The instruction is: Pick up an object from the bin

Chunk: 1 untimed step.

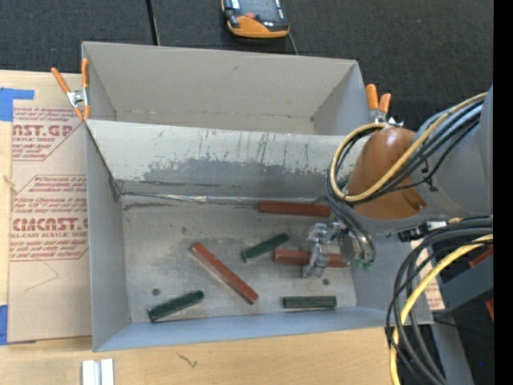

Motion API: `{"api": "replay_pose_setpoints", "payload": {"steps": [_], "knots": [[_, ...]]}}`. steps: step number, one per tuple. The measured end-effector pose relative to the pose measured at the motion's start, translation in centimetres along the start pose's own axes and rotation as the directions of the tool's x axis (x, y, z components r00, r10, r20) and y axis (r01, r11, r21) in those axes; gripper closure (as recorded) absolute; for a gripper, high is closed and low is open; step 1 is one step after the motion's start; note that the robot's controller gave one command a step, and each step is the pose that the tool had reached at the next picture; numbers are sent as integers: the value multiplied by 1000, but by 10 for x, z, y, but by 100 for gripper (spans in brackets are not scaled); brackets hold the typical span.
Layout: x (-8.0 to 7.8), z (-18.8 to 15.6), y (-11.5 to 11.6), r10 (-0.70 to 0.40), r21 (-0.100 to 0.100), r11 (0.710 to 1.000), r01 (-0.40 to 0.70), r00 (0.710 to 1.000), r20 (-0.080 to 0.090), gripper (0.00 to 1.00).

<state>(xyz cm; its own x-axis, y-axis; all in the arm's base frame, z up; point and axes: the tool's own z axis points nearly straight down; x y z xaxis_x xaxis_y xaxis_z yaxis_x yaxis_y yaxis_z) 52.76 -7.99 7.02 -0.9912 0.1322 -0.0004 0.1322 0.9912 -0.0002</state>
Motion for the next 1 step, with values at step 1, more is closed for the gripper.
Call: {"api": "replay_pose_setpoints", "payload": {"steps": [1], "knots": [[1,-3,0,0,0,1000,0,1000,-3,100]]}}
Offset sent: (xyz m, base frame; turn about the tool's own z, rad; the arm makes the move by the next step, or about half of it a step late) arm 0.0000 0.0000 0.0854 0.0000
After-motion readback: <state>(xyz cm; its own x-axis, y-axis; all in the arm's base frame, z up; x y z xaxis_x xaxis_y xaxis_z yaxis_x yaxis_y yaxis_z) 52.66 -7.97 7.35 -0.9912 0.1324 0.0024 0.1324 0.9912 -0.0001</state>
